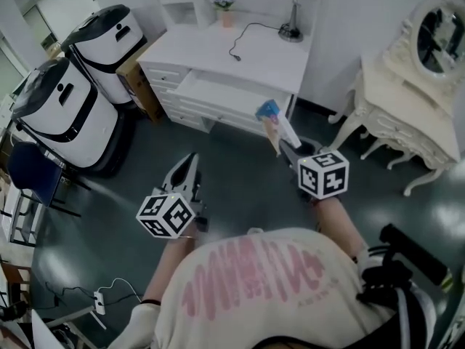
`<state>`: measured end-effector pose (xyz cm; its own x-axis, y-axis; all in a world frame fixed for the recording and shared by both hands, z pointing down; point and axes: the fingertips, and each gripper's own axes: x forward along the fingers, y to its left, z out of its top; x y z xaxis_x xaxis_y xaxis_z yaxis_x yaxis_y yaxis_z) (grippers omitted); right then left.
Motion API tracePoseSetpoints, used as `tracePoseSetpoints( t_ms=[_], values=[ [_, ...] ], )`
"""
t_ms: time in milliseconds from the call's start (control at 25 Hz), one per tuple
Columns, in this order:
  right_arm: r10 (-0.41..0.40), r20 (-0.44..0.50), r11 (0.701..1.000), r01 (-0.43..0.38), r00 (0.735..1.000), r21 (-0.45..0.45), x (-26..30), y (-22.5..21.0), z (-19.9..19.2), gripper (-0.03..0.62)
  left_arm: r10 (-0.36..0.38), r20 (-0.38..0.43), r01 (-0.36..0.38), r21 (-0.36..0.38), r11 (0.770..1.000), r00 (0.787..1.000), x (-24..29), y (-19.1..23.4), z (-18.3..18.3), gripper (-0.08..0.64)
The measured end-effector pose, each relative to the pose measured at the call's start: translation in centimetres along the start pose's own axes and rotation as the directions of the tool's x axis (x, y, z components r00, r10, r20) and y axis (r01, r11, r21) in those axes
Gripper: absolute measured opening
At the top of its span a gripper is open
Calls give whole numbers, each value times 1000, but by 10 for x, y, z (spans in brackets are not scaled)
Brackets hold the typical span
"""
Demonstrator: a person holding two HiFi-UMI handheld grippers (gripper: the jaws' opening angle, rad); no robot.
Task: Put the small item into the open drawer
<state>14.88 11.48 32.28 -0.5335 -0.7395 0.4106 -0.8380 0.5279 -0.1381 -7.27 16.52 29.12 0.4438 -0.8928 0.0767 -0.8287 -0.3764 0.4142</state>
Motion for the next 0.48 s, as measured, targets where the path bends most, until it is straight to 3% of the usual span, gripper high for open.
tracePoseSetpoints(
  t_ms=[280, 480],
  values=[
    [61, 2, 998, -61, 998, -14, 55, -34, 31, 94, 20, 26, -20, -8, 1000, 999, 69, 25, 14, 29],
    [85, -14, 996, -84, 996, 43, 78, -52, 31, 94, 27, -23, -27, -20, 999, 999, 91, 32, 1, 29]
  ],
)
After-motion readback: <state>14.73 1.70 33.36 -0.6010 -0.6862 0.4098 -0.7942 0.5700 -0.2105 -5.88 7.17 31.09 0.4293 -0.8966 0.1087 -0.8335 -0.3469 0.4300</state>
